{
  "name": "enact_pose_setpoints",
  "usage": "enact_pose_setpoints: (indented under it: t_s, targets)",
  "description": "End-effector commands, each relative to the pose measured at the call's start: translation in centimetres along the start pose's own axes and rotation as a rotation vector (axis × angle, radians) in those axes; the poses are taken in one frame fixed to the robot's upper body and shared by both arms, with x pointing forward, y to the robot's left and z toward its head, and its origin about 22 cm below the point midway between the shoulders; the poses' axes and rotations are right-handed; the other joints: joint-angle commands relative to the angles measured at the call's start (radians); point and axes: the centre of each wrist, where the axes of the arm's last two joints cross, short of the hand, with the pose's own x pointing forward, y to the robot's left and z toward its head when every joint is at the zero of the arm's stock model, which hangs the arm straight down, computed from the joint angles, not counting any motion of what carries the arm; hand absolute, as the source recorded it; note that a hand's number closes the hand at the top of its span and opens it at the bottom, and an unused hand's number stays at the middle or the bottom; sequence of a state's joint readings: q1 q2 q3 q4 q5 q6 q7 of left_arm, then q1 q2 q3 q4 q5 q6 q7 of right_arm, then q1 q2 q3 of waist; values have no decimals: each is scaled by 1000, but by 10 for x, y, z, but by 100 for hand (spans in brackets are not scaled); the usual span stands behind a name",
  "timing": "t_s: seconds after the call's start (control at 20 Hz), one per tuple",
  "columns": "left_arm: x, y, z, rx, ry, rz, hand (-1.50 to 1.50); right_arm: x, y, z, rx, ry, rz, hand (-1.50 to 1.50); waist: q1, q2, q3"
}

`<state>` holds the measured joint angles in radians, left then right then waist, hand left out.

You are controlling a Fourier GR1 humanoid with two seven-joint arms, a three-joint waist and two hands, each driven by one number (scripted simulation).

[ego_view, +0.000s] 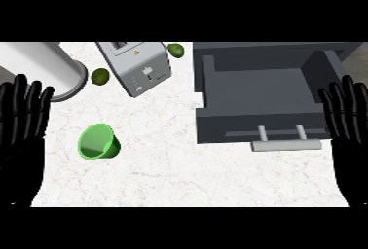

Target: Pick up the cup, place it into the drawer and close the drawer

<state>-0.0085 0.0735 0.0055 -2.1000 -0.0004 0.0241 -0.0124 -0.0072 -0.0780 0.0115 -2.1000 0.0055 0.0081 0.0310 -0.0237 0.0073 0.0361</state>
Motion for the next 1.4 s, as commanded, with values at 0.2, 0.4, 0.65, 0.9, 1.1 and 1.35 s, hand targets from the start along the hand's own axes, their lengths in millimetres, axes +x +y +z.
enact_pose_setpoints:
  t_s: [0.2, 0.4, 0.65, 0.9, 1.1, 1.35]
  targets:
    - [-1, 21, -7, -358, -2, 167, -150, -4, -9, -5, -45, -35, 15, -150, 24, -5, -37]
    - [-29, 18, 28, -342, 200, 390, -150, -11, -9, 9, 35, 60, 93, -150, 27, -6, -37]
    - [-53, 56, 17, -328, 241, 412, -150, -6, -9, 2, 50, 38, 103, -150, 21, -7, -36]
    - [-71, 88, 24, -292, 293, 374, -150, -13, -3, -17, 72, 45, 88, -150, 25, -6, -36]
    - [-98, 91, 52, -252, 321, 326, -150, -10, -21, -12, 76, 35, 96, -150, 25, -7, -37]
    - [-133, 95, 42, -194, 360, 238, -150, -20, 0, -4, 71, 29, 68, -150, 20, -6, -37]
